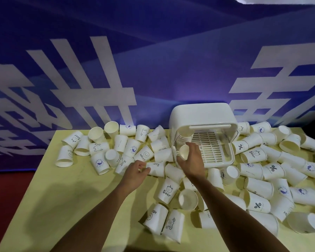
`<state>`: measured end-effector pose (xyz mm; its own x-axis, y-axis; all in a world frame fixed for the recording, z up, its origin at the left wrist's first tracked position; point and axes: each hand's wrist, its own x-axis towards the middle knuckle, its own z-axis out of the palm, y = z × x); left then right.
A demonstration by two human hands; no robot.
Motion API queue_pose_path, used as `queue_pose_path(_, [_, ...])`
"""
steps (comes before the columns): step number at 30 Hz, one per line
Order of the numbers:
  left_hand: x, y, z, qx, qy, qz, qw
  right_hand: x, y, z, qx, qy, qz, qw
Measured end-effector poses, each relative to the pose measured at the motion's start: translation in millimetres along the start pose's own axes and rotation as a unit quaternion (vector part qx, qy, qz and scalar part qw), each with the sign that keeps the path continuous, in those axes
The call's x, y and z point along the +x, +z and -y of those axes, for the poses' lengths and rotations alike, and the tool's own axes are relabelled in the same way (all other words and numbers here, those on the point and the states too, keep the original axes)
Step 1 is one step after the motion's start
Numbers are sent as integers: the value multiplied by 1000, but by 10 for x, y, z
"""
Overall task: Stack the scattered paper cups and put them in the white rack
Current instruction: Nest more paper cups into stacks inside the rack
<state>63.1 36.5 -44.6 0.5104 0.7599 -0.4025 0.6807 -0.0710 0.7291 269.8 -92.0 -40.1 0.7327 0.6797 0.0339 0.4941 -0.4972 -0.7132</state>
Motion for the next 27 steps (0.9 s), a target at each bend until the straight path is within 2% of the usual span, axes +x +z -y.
queue_pose_path(5, [-24,-181,134,-18,-8,-27,999,-64,320,356,-12,-71,54,996])
queue_pose_path(19, [-189,-1137,1044,-50,-101,-125,986,-297,1458,1350,-32,-133,217,966])
queue_pose_path(24, [-143,-1557,1399,-53,-134,-167,975,-484,1936,1664,-93,-190,269,940])
queue_pose_path(27, [-90,-1788,1584,-67,-148,-179,970,-562,2187,1831,-161,-165,244,942])
